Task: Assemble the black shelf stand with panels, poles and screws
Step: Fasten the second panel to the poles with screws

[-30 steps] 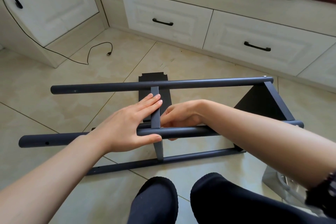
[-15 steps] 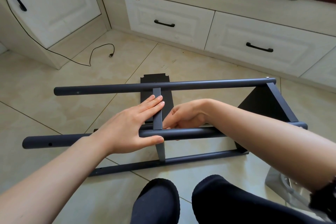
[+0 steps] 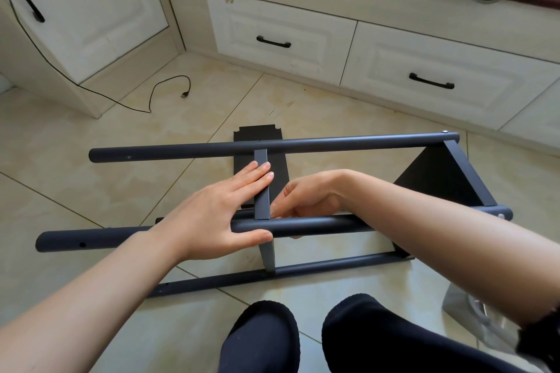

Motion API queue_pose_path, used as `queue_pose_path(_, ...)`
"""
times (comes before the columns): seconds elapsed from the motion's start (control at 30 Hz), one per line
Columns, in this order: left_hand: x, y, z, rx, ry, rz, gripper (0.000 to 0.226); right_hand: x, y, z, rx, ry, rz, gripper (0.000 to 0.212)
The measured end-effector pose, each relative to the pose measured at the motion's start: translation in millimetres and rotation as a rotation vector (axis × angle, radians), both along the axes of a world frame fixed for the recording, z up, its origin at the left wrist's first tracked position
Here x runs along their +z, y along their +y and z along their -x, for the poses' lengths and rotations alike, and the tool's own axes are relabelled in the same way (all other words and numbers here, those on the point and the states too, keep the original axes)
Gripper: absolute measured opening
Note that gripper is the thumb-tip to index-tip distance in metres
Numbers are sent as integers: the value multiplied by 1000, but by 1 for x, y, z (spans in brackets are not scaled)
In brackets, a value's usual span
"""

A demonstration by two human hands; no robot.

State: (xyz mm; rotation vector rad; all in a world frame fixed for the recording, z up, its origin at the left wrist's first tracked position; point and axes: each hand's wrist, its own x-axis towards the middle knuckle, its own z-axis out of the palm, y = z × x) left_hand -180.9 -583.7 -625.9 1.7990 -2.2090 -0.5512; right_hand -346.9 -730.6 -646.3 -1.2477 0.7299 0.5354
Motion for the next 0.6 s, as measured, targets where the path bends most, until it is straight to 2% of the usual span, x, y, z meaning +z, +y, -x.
queue_pose_path(0.23,0,0,0,1,2,3,97,0,1,0,-14,-15,8,18)
queue_pose_path(0.4,0,0,0,1,8,-2,97,1,5,-5,12,76,24,21)
queue_pose_path(0.6,1,0,0,10,14,1,96,1,0,2,-3,-43,26,19)
